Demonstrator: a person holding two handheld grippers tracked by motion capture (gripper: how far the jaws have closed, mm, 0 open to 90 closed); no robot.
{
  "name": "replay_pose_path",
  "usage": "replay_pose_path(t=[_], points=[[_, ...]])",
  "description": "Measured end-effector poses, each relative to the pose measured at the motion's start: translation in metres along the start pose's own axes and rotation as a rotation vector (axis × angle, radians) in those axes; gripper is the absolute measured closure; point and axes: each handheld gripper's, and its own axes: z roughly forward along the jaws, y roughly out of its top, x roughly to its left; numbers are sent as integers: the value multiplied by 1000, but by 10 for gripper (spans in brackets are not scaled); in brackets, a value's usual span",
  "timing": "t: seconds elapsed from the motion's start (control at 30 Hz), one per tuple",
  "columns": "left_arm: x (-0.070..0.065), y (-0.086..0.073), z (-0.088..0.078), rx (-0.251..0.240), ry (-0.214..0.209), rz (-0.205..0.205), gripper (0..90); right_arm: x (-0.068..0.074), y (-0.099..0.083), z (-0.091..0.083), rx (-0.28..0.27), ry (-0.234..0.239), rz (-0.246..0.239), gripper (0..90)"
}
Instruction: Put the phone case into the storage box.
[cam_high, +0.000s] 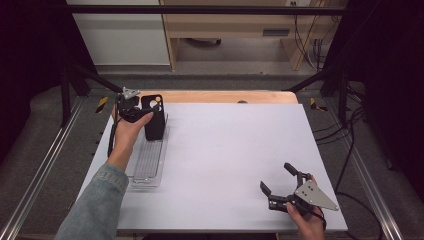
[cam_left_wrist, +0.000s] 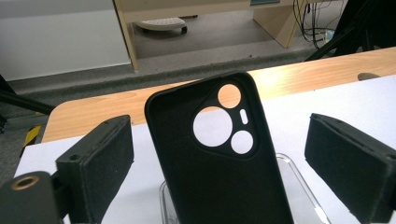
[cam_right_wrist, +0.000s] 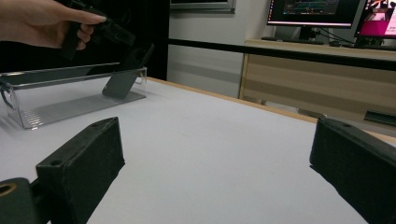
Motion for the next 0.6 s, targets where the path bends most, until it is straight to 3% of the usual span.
replay_pose_path(t=[0.6], points=[[-4,3,-5,-33,-19,8,53,0,0,0,-1,0,2,33]])
